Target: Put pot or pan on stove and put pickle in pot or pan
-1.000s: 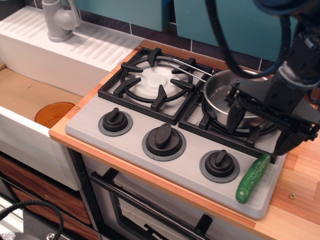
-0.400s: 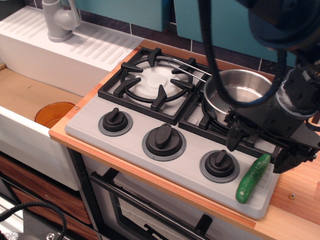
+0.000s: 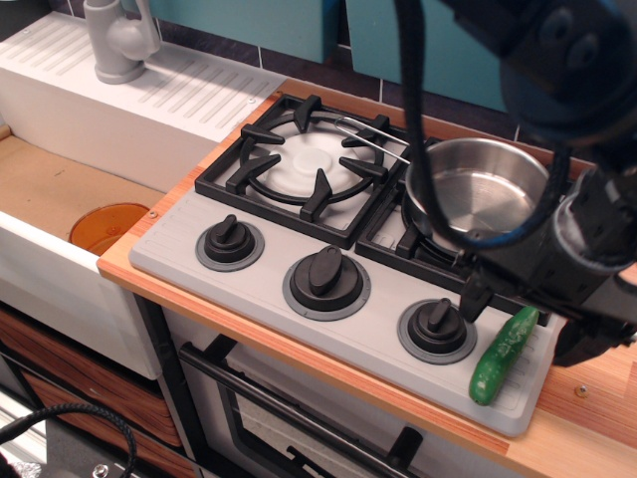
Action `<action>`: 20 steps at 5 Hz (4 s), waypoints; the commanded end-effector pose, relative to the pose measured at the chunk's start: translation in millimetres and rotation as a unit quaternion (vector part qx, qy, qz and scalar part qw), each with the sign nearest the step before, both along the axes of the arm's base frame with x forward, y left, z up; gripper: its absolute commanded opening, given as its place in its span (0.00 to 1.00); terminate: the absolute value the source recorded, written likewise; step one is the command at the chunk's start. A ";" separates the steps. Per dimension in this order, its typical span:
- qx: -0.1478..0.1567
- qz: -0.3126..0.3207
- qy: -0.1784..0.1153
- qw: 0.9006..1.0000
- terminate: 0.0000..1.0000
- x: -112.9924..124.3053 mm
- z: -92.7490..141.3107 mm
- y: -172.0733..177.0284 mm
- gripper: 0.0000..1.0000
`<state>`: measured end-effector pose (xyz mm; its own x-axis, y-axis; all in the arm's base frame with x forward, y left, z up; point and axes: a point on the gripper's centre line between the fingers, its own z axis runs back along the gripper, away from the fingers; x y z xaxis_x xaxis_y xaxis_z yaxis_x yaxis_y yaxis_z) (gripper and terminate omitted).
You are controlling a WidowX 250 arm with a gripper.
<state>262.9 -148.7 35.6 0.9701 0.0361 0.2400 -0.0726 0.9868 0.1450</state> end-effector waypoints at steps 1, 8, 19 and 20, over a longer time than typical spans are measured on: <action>-0.007 -0.002 -0.028 1.000 0.00 1.6 -11.7 -2.8 1.00; -0.017 0.005 0.012 1.000 0.00 5.7 51.9 7.5 0.00; -0.042 -0.027 0.025 0.998 0.00 95.9 116.7 85.1 1.00; -0.037 -0.036 0.022 0.998 0.00 100.8 115.7 96.8 1.00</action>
<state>354.8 -51.5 120.4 0.9948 -0.0200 0.1002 0.0114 0.9963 0.0847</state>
